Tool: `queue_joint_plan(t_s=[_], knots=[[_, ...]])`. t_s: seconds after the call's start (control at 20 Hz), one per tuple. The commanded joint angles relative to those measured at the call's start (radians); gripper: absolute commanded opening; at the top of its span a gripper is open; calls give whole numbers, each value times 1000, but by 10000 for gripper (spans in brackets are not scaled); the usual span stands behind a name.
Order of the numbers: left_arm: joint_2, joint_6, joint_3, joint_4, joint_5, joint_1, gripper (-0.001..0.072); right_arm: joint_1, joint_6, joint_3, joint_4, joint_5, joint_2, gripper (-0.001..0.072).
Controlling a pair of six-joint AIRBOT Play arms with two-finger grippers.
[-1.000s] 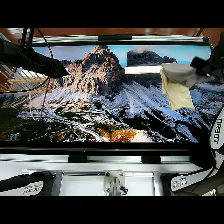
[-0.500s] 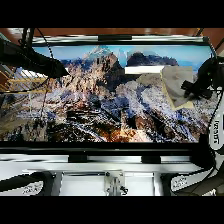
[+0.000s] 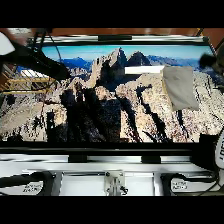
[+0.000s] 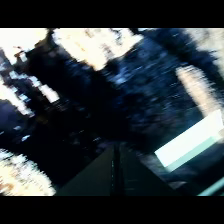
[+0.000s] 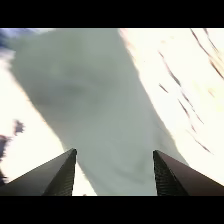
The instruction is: Fold the shirts.
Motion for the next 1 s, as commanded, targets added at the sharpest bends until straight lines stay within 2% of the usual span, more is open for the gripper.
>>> queue_joint_plan(t_s=[0.0,0.05,0.15,0.25,0.3,0.5,0.75,0.95], knots=[[-80,-145,0,384,-15,-64,27,189,-127,39,13,45,25,577],[-104,-159,0,409,-36,-74,91,265,-126,39,-19,-90,-14,577],[-146,-218,-1,378,-71,-78,696,337,-138,39,101,-294,-97,579],[-155,-241,-47,378,-61,-78,717,354,-121,39,254,-367,-155,579],[-151,-242,-88,378,-55,-76,711,355,-96,39,270,-377,-170,579],[-111,-243,-271,312,17,-76,711,357,-77,39,269,-356,-179,579],[-101,-246,-266,275,89,-76,711,357,-77,39,269,-354,-179,579],[-101,-245,-266,273,89,-76,711,357,-77,39,269,-354,-179,578]])
